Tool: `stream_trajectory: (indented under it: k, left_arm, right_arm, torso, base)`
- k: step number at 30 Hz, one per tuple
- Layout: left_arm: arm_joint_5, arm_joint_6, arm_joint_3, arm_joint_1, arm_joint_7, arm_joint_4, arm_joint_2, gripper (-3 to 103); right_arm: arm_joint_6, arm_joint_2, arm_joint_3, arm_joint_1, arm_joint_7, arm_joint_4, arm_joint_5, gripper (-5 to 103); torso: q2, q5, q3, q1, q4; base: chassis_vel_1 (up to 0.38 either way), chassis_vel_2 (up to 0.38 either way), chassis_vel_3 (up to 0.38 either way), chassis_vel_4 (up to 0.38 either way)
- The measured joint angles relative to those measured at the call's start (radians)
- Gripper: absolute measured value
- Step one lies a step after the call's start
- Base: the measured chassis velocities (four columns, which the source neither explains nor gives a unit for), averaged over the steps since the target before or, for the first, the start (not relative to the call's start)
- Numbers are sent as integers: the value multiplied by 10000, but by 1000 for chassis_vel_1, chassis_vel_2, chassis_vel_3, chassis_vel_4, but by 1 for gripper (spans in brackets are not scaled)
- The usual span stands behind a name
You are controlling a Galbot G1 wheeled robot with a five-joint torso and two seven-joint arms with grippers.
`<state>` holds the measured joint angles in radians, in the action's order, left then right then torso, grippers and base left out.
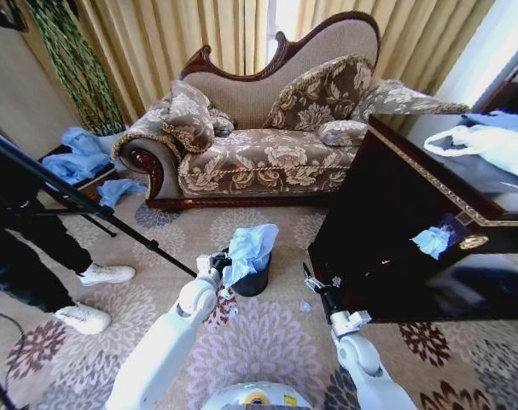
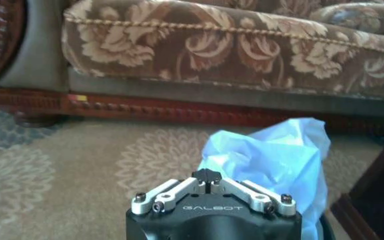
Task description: Place a garbage bag over the trash bin.
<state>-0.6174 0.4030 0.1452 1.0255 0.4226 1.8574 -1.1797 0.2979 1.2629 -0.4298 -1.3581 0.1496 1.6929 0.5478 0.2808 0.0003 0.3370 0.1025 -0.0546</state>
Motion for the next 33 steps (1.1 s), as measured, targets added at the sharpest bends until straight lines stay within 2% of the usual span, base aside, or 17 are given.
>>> stream_trajectory:
  k: [2,4,5,6,8,9,11,12,13,15,18,21,22,23,26,27,33]
  left_arm:
    - [81,-4,-52,-69,-52,63,-33,0]
    - [247,93,-168,-203,-857,163,-20,0]
    - [247,93,-168,-203,-857,163,-20,0]
    - [323,219,-289,-275,-1420,212,0,-2]
    - [602,471,-472,-362,-2641,236,101,8]
    - [602,471,-472,-362,-2641,236,101,8]
    - [1202,556,-532,-465,-3803,93,317,19]
    - [1343,565,-538,-513,-4071,6,390,19]
    - [1343,565,-538,-513,-4071,6,390,19]
    - [1499,614,-526,-705,-4442,-302,536,35]
    - [1509,813,-477,-826,-4711,-492,646,41]
    - [1613,1179,-415,-1004,-5566,-726,964,57]
    - [1671,1209,-417,-1053,-5724,-791,1016,57]
    - [1671,1209,-417,-1053,-5724,-791,1016,57]
    - [1961,1264,-447,-1205,-5963,-1059,1054,74]
    - [1961,1264,-447,-1205,-5963,-1059,1054,74]
    - [2476,1445,-677,-1657,-6422,-1854,953,98]
  right_arm:
    - [9,-3,-214,-171,7,98,-6,100]
    - [37,-10,-246,-174,26,62,-36,100]
    - [37,-10,-246,-174,26,62,-36,100]
    - [39,-9,-236,-152,30,18,-44,100]
    - [40,-6,-178,-76,32,-42,-83,100]
    - [40,-6,-178,-76,32,-42,-83,100]
    - [29,-29,-114,-18,13,-6,-99,100]
    - [16,-49,-104,1,2,19,-97,100]
    - [16,-49,-104,1,2,19,-97,100]
    - [-5,-109,-98,74,-30,45,-85,100]
    - [-9,-133,-100,118,-50,26,-74,100]
    - [-14,-133,-64,131,-53,-10,-74,100]
    - [-15,-127,-45,136,-52,-32,-79,100]
    - [-15,-127,-45,136,-52,-32,-79,100]
    - [-11,-61,105,303,-47,-267,-110,100]
    - [-11,-61,105,303,-47,-267,-110,100]
    - [-37,-79,270,540,-161,-389,-119,100]
  torso:
    - [0,-7,0,0,-9]
    - [0,-1,0,0,-5]
    - [0,-1,0,0,-5]
    - [0,-3,0,1,-5]
    - [0,-2,0,1,-6]
    - [0,-2,0,1,-6]
    - [0,0,0,1,-5]
    - [0,-3,0,1,-3]
    - [0,-3,0,1,-3]
    - [0,-3,0,1,-3]
    - [0,-4,0,2,-6]
    - [0,-3,0,1,-3]
    - [0,-2,0,1,-3]
    - [0,-2,0,1,-3]
    - [0,-3,0,2,-6]
    - [0,-3,0,2,-6]
    - [0,-2,1,2,-6]
  base:
    - [0,0,0,0]
    - [0,0,0,0]
    - [0,0,0,0]
    - [0,0,0,0]
    - [0,0,0,0]
    - [0,0,0,0]
    - [0,0,0,0]
    - [0,0,0,0]
    - [0,0,0,0]
    - [0,0,0,0]
    - [0,0,0,0]
    - [0,0,0,0]
    - [0,0,0,0]
    - [0,0,0,0]
    - [0,0,0,0]
    - [0,0,0,0]
    - [0,0,0,0]
